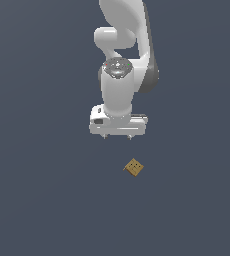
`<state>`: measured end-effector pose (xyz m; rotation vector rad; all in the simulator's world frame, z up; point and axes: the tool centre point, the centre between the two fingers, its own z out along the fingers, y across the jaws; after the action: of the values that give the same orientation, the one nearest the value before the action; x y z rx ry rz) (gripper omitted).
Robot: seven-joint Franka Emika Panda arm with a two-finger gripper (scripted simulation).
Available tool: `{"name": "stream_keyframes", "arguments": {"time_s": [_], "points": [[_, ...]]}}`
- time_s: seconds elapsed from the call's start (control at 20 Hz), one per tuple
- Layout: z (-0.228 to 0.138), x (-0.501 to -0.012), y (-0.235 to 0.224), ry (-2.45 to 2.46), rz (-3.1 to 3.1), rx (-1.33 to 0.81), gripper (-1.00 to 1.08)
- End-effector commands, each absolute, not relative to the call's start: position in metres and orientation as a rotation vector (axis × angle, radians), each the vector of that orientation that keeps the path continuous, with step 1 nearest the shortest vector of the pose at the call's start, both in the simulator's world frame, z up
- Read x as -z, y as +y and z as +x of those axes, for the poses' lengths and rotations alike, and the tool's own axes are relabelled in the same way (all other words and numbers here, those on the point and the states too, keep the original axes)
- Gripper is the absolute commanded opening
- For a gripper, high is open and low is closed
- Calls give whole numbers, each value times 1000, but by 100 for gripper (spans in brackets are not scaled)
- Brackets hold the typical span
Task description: Pick up the object and move it to a goal position.
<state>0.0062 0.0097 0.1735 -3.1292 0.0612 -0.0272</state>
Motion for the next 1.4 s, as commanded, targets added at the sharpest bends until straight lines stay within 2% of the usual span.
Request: {"name": "stream_keyframes", "arguments": {"time_s": [0.0,0.75,1.35], "points": [[6,-174,10,61,-3129,27,100],[16,-174,10,104,-3133,51,100],[32,-152,25,335,-3112,38,100]]}}
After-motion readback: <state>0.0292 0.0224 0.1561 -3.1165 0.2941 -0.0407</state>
